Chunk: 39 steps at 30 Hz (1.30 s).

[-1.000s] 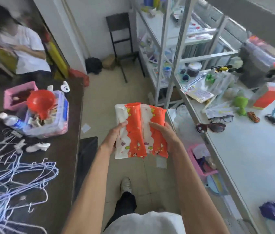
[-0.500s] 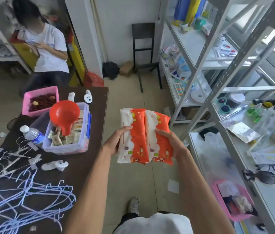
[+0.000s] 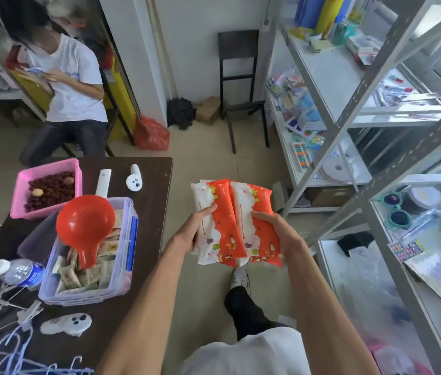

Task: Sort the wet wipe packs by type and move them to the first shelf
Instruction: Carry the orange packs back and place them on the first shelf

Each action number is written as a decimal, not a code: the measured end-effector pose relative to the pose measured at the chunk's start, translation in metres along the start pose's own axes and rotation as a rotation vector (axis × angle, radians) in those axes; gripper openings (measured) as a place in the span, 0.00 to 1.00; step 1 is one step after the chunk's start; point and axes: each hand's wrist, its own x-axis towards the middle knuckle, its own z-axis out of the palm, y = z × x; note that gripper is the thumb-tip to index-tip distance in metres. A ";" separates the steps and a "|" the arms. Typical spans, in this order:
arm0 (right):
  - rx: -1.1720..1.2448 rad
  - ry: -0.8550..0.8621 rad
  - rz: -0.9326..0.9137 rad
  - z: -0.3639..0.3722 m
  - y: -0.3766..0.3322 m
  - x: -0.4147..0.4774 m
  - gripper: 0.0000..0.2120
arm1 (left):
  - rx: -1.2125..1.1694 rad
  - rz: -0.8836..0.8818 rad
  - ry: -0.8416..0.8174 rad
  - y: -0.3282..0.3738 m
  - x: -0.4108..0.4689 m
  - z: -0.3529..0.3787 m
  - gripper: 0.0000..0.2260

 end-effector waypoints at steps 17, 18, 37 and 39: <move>0.039 -0.128 0.059 -0.054 -0.203 0.180 0.27 | 0.040 -0.001 0.089 0.198 0.183 0.010 0.18; 0.040 -0.122 0.062 -0.055 -0.211 0.190 0.27 | 0.035 0.000 0.085 0.205 0.195 0.006 0.19; 0.043 0.018 0.088 -0.033 -0.428 0.425 0.21 | 0.066 -0.016 -0.013 0.451 0.419 -0.069 0.18; 0.062 0.030 0.085 -0.031 -0.445 0.441 0.25 | 0.080 -0.033 -0.012 0.473 0.435 -0.071 0.19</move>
